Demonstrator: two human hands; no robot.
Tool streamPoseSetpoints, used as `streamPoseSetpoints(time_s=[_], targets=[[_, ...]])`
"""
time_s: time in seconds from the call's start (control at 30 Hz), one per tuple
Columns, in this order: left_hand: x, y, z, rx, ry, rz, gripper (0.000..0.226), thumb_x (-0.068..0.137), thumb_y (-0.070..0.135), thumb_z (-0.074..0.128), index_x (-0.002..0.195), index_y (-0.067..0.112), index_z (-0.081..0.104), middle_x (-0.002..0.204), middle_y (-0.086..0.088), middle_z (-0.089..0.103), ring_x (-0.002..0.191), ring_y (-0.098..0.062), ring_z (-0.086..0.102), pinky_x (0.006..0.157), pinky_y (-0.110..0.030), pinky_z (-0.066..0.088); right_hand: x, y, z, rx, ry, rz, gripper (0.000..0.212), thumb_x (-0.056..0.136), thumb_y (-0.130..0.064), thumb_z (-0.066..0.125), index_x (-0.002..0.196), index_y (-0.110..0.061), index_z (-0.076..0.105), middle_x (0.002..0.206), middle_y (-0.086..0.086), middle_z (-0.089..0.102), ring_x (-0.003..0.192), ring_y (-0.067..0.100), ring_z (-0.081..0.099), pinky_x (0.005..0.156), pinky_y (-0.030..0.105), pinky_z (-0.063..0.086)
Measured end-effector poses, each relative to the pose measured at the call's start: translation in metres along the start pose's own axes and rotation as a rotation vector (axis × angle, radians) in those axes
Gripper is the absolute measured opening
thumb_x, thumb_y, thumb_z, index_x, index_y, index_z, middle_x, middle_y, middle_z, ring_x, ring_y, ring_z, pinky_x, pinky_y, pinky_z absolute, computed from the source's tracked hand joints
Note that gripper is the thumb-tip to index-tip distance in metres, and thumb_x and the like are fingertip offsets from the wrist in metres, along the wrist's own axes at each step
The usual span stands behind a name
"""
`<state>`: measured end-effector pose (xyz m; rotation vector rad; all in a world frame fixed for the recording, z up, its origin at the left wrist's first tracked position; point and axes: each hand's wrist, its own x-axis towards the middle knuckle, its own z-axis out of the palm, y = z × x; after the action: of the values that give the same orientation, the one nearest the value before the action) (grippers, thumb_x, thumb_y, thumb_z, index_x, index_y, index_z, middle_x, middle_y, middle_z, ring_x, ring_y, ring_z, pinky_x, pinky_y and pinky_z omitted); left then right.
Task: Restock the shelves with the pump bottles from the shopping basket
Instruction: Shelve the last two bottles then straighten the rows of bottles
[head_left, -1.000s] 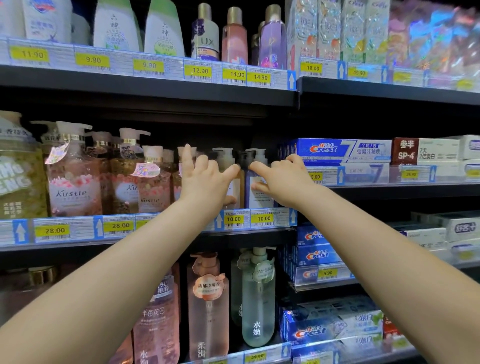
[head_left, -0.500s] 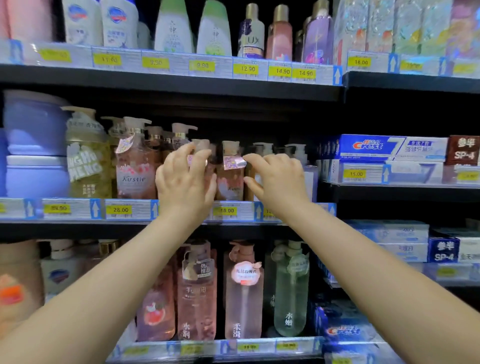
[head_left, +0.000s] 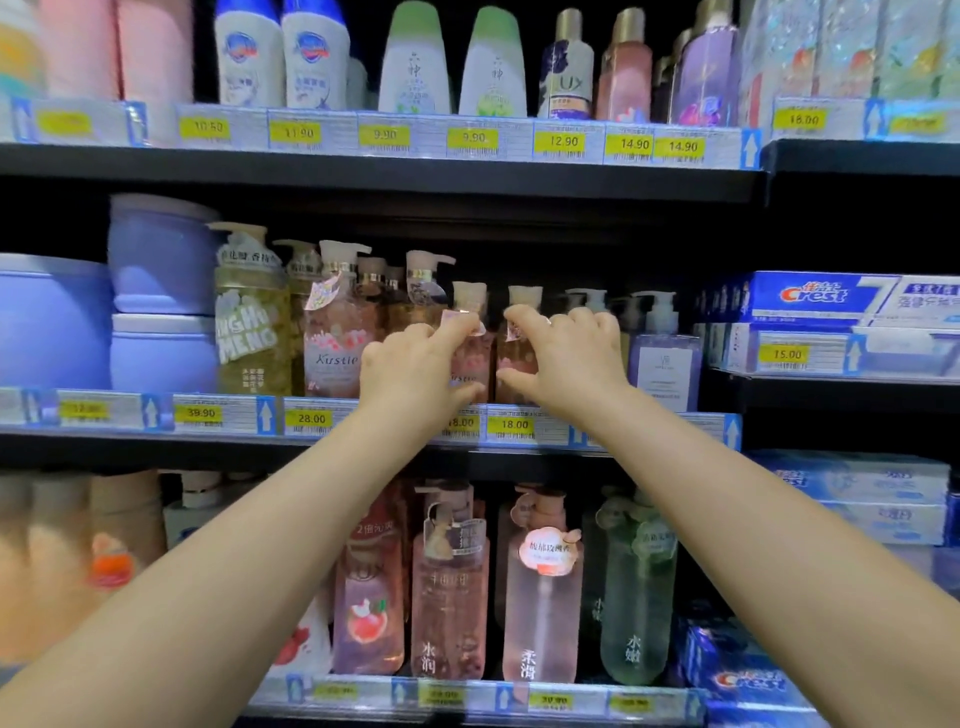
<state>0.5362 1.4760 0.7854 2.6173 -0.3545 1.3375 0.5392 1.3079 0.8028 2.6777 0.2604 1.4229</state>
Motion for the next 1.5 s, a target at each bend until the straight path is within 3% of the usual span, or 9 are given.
streamPoseSetpoints(time_s=[0.23, 0.33, 0.57, 0.67, 0.8, 1.1, 1.27, 1.5], targets=[[0.008, 0.005, 0.010, 0.164, 0.074, 0.077, 0.061, 0.080, 0.055, 0.060, 0.132, 0.034, 0.034, 0.111, -0.005, 0.060, 0.103, -0.029, 0.052, 0.078, -0.040, 0.037, -0.005, 0.014, 0.003, -0.015, 0.008, -0.046, 0.059, 0.082, -0.064, 0.050, 0.132, -0.036, 0.034, 0.116, -0.001, 0.062, 0.119, 0.026, 0.044, 0.094, 0.042, 0.026], [0.009, 0.003, 0.011, 0.130, 0.088, 0.062, 0.062, 0.076, 0.052, 0.066, 0.129, 0.033, 0.039, 0.114, -0.008, 0.051, 0.103, -0.029, 0.047, 0.081, -0.041, 0.038, -0.008, 0.015, 0.005, -0.005, 0.020, -0.054, 0.063, 0.079, -0.064, 0.053, 0.132, -0.036, 0.035, 0.120, -0.002, 0.055, 0.118, 0.023, 0.041, 0.094, 0.040, 0.027], [0.006, 0.002, 0.010, -0.013, 0.054, 0.034, 0.062, 0.077, 0.047, 0.069, 0.129, 0.034, 0.039, 0.116, -0.005, 0.054, 0.106, -0.029, 0.050, 0.087, -0.042, 0.040, -0.015, 0.011, -0.002, -0.007, -0.005, -0.001, 0.066, 0.082, -0.064, 0.050, 0.138, -0.036, 0.029, 0.126, 0.002, 0.051, 0.120, 0.025, 0.039, 0.095, 0.041, 0.027], [0.001, -0.001, 0.010, -0.032, 0.069, 0.025, 0.059, 0.080, 0.047, 0.066, 0.132, 0.035, 0.040, 0.122, -0.006, 0.047, 0.107, -0.029, 0.048, 0.088, -0.043, 0.039, -0.019, 0.005, -0.010, 0.043, 0.107, 0.055, 0.057, 0.086, -0.056, 0.050, 0.137, -0.034, 0.038, 0.123, 0.006, 0.048, 0.117, 0.027, 0.039, 0.094, 0.040, 0.027], [-0.009, -0.012, 0.004, -0.073, 0.152, -0.045, 0.046, 0.087, 0.044, 0.058, 0.129, 0.027, 0.047, 0.119, -0.007, 0.048, 0.105, -0.030, 0.048, 0.084, -0.044, 0.039, -0.019, -0.014, -0.019, 0.143, 0.199, -0.068, 0.042, 0.089, -0.040, 0.054, 0.127, -0.022, 0.054, 0.112, 0.006, 0.055, 0.109, 0.028, 0.047, 0.088, 0.039, 0.030], [-0.041, -0.061, -0.018, -0.061, 0.241, -0.152, 0.039, 0.084, 0.029, 0.062, 0.122, 0.020, 0.053, 0.122, -0.008, 0.048, 0.108, -0.032, 0.046, 0.085, -0.045, 0.039, -0.006, -0.067, -0.009, 0.216, 0.080, -0.194, 0.042, 0.090, -0.038, 0.051, 0.128, -0.022, 0.051, 0.117, 0.001, 0.054, 0.115, 0.025, 0.044, 0.091, 0.035, 0.029], [-0.037, -0.086, -0.027, -0.104, 0.207, -0.127, 0.062, 0.080, 0.030, 0.065, 0.137, 0.028, 0.040, 0.135, -0.007, 0.039, 0.117, -0.031, 0.043, 0.092, -0.046, 0.038, 0.009, -0.089, -0.005, 0.167, 0.076, -0.129, 0.048, 0.089, -0.041, 0.051, 0.133, -0.025, 0.044, 0.123, 0.004, 0.051, 0.119, 0.026, 0.040, 0.095, 0.038, 0.028], [-0.020, -0.115, -0.027, -0.106, 0.018, 0.046, 0.080, 0.079, 0.042, 0.065, 0.143, 0.043, 0.019, 0.152, -0.004, 0.015, 0.126, -0.029, 0.037, 0.101, -0.044, 0.037, 0.052, -0.103, 0.001, -0.219, -0.098, -0.057, 0.070, 0.082, -0.064, 0.046, 0.141, -0.030, 0.029, 0.129, 0.014, 0.053, 0.126, 0.034, 0.035, 0.098, 0.047, 0.026]])
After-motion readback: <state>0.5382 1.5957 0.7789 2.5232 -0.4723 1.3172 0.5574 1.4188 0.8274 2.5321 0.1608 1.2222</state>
